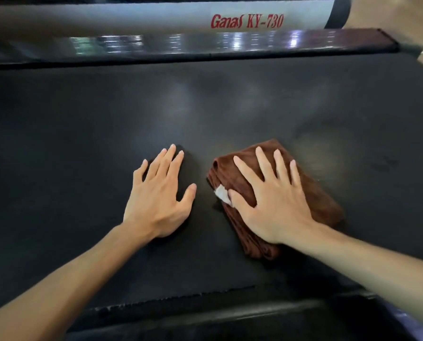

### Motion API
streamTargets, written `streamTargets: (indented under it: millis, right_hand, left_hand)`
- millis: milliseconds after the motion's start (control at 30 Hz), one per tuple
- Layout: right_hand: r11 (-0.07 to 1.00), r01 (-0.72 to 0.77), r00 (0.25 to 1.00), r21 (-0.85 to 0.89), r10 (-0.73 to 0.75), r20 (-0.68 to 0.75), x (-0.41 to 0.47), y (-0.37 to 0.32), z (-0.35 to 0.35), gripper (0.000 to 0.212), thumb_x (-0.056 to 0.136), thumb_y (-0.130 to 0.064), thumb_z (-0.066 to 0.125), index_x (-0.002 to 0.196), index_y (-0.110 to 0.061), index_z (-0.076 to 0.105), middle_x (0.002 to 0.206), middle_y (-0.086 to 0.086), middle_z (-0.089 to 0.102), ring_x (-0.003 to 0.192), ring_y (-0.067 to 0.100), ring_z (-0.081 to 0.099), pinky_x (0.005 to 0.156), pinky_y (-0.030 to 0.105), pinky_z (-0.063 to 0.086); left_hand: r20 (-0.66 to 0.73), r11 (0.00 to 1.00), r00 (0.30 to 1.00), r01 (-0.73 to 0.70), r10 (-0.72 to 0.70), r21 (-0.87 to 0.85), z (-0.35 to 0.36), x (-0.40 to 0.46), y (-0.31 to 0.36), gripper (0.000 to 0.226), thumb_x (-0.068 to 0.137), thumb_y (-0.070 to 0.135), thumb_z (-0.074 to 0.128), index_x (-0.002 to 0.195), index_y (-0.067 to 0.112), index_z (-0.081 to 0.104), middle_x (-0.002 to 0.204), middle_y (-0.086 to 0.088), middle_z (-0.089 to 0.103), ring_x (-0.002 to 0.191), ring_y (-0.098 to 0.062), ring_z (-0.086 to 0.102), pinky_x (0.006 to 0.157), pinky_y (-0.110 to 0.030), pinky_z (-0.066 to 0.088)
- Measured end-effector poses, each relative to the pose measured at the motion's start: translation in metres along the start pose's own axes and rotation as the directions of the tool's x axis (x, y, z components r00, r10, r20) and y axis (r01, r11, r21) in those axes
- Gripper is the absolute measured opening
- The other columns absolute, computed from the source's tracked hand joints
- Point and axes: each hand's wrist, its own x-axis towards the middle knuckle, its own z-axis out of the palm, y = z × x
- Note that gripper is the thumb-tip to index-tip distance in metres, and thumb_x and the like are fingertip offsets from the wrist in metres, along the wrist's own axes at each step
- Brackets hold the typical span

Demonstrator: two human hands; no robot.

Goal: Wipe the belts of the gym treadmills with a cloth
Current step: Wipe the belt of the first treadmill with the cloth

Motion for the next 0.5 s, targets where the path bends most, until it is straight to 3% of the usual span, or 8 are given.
streamTargets:
  millis: [233, 367, 500]
  right_hand:
    - [0.996, -0.074, 0.997, 0.047, 0.075, -0.014, 0.093, 0.004, -0.002, 0.075, 0.099, -0.074, 0.023, 0.165, -0.041, 0.011, 0.175, 0.009, -0.001, 0.159, 0.040, -0.008, 0.125, 0.062, -0.008]
    - [0.999, -0.018, 0.998, 0.046, 0.021, -0.060, 0.042, -0.006, 0.001, 0.075, 0.099, -0.072, 0.022, 0.165, -0.041, 0.006, 0.175, 0.007, -0.004, 0.159, 0.037, -0.013, 0.126, 0.060, -0.008]
    - [0.996, 0.049, 0.999, 0.070, -0.047, -0.025, 0.007, 0.002, 0.002, 0.076, 0.097, -0.073, 0.024, 0.164, -0.045, 0.004, 0.175, 0.003, -0.008, 0.159, 0.030, -0.018, 0.126, 0.055, -0.012]
  left_hand:
    - [-0.007, 1.000, 1.000, -0.001, 0.001, -0.012, 0.001, 0.000, 0.000, 0.089, 0.087, 0.067, 0.007, 0.164, 0.024, 0.011, 0.172, 0.008, 0.000, 0.157, -0.007, -0.006, 0.128, -0.041, -0.002]
    - [-0.021, 1.000, 1.000, -0.001, 0.001, -0.029, 0.001, -0.001, 0.000, 0.086, 0.089, 0.064, 0.011, 0.164, 0.023, 0.014, 0.172, 0.007, 0.000, 0.157, -0.006, -0.005, 0.128, -0.040, -0.003]
    - [-0.066, 0.992, 0.995, -0.085, 0.079, -0.093, -0.002, 0.000, 0.007, 0.074, 0.094, 0.051, 0.029, 0.161, 0.019, 0.025, 0.172, 0.003, 0.007, 0.158, -0.010, 0.004, 0.129, -0.038, -0.001]
